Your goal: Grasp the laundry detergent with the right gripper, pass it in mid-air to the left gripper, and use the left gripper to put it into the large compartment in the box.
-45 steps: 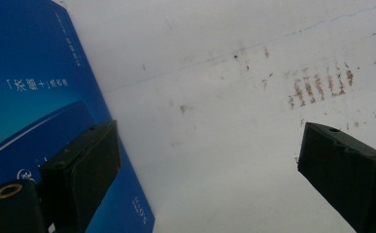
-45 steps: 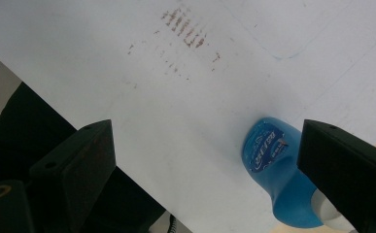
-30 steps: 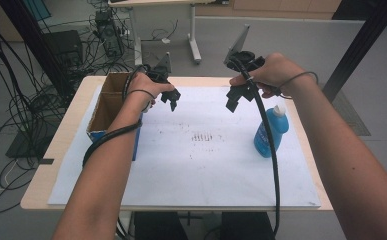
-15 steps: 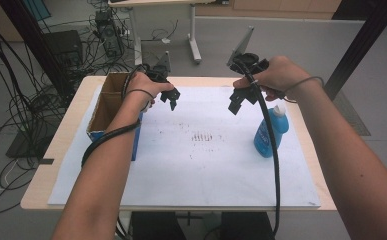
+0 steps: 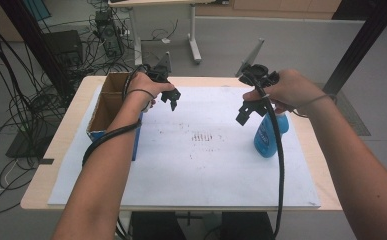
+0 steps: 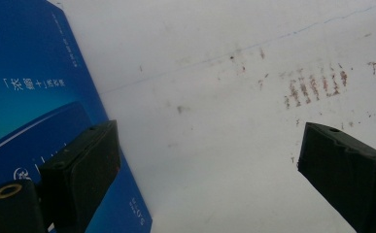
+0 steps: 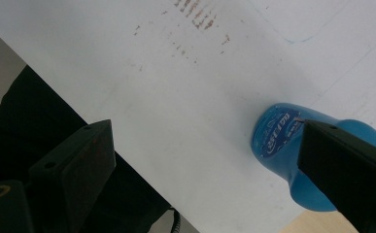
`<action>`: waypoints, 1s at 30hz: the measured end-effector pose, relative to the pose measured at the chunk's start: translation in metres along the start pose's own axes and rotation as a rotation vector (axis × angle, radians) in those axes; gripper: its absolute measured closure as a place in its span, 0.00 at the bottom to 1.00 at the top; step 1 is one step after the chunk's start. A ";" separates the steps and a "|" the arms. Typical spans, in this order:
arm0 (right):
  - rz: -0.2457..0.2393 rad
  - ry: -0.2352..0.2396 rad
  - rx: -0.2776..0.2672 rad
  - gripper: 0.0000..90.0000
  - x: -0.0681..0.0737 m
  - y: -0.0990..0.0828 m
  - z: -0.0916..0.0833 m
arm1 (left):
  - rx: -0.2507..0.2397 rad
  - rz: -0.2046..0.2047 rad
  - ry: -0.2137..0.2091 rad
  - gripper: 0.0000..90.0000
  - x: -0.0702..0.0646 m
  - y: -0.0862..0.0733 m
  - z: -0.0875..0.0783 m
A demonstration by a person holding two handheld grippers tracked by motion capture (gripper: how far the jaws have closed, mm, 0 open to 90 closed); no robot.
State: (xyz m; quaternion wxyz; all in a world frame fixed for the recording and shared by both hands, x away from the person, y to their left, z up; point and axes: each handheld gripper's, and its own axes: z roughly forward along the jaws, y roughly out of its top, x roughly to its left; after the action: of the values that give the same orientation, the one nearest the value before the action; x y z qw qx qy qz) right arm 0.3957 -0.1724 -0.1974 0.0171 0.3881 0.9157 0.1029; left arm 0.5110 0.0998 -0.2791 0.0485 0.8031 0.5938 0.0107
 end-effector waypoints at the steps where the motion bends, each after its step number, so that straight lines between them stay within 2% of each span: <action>1: -0.002 0.002 -0.001 0.07 -0.001 -0.002 0.001 | 0.001 -0.001 0.000 0.10 0.000 0.000 0.000; 8: 0.016 0.010 -0.003 0.07 -0.005 -0.017 0.006 | -0.001 0.001 -0.004 0.10 -0.001 0.001 0.000; 18: 0.038 0.043 -0.043 0.07 -0.013 -0.039 0.010 | 0.001 0.002 -0.011 0.10 0.002 -0.002 0.000; 24: 0.039 0.034 -0.051 0.07 -0.014 -0.050 0.011 | -0.008 -0.001 -0.019 0.10 0.004 -0.004 -0.004; 28: 0.042 0.045 -0.067 0.07 -0.015 -0.057 0.012 | -0.012 0.003 -0.016 0.10 0.004 -0.006 -0.006; 30: 0.036 0.034 -0.063 0.07 -0.013 -0.060 0.012 | -0.012 0.001 -0.020 0.10 0.005 -0.006 -0.006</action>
State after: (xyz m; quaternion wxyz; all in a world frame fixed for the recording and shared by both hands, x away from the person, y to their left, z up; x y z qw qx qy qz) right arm 0.3640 -0.2206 -0.2223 0.0119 0.4022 0.9050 0.1385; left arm 0.5058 0.1064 -0.2742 0.0590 0.8032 0.5928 0.0063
